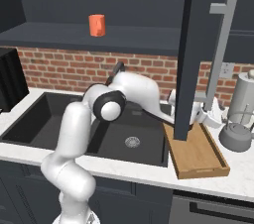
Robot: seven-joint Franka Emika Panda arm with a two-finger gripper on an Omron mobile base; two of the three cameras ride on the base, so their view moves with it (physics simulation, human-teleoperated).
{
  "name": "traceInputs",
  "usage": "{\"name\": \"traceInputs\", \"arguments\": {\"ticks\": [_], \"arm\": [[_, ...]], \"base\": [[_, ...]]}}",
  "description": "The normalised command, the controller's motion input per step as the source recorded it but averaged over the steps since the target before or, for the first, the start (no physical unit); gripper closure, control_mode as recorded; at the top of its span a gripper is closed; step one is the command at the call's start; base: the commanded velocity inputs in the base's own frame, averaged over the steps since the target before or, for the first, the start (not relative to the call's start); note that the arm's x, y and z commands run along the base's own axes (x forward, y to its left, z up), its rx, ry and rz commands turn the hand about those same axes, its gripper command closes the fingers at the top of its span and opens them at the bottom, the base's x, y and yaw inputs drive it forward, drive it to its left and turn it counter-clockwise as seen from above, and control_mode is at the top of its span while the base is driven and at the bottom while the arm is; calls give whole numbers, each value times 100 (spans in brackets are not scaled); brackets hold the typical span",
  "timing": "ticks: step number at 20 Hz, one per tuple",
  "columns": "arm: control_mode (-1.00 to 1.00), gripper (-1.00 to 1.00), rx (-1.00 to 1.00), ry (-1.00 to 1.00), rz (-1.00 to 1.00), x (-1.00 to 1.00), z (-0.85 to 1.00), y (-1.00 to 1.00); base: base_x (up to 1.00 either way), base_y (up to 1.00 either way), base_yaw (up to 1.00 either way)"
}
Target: Pick the kettle from the counter and place it on the tray. Then pick the mug from the cabinet and place it on the tray. Then close the cabinet doors.
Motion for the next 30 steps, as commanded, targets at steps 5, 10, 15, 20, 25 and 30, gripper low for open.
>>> {"name": "traceInputs", "arguments": {"ticks": [5, 10, 15, 20, 25, 30], "arm": [[-100, -100, 0, -7, 0, 21, -27, -14], [-100, -100, 0, -7, 0, 16, -31, -13], [-100, -100, 0, -11, 0, 10, -22, -16], [-100, -100, 0, -9, 0, 3, -17, -27], [-100, -100, 0, -3, 0, 5, -24, -27], [-100, 100, 0, 0, 0, 7, -33, -13]], "base": [[0, 0, 0], [0, 0, 0], [0, 0, 0], [0, 0, 0], [0, 0, 0], [0, 0, 0]]}}
